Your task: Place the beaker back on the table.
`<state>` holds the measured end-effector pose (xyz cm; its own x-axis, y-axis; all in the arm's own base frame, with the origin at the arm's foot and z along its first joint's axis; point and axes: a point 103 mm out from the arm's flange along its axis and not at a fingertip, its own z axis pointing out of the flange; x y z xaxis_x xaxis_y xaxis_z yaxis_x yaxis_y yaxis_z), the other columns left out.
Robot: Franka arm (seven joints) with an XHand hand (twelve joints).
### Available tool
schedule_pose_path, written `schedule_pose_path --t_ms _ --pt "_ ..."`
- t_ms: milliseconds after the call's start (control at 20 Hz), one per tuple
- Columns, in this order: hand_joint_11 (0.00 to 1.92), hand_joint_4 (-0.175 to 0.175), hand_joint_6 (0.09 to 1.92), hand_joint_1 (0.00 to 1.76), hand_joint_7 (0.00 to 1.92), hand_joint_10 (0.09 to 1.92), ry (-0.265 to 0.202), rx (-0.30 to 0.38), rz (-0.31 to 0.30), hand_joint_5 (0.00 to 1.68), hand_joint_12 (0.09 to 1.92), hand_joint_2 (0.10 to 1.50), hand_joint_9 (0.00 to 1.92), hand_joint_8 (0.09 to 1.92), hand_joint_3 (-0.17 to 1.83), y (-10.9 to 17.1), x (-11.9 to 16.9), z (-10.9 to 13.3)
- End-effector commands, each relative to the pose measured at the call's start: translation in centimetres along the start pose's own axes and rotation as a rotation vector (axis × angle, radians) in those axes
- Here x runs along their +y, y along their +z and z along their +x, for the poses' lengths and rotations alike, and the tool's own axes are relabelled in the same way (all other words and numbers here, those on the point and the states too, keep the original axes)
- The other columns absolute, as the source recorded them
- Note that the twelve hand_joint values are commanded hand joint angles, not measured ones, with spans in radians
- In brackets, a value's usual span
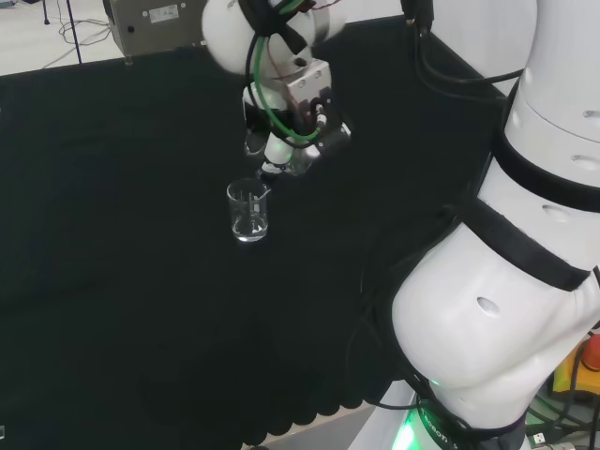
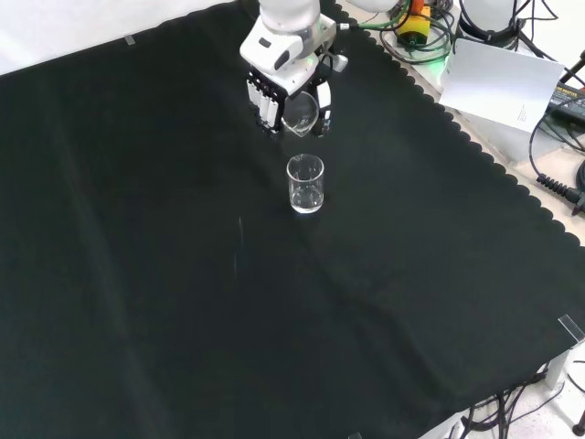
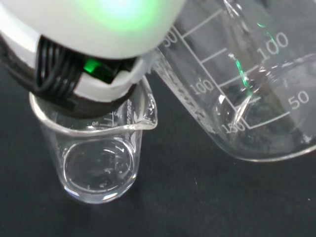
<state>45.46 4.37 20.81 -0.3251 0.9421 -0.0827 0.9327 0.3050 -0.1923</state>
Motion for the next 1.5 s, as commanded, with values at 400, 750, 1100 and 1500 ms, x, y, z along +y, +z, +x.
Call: schedule_pose_path --t_ms 400,750,1100,1500 --pt "1.43 -0.08 0.47 1.33 1.52 0.11 0.049 0.246 -0.151 1.39 0.64 0.47 1.75 0.45 0.89 3.9 1.8 -7.9" --pt "1.42 -0.073 0.48 1.33 1.52 0.11 0.02 0.396 -0.161 1.38 0.63 0.48 1.75 0.45 0.88 8.0 5.2 -10.6" --pt "1.42 -0.068 0.49 1.33 1.51 0.11 -0.004 0.449 -0.173 1.37 0.63 0.49 1.74 0.45 0.86 10.2 7.1 -11.1" --pt "1.41 -0.068 0.49 1.33 1.51 0.11 -0.036 0.51 -0.223 1.37 0.62 0.49 1.74 0.45 0.86 11.0 7.7 -10.8"
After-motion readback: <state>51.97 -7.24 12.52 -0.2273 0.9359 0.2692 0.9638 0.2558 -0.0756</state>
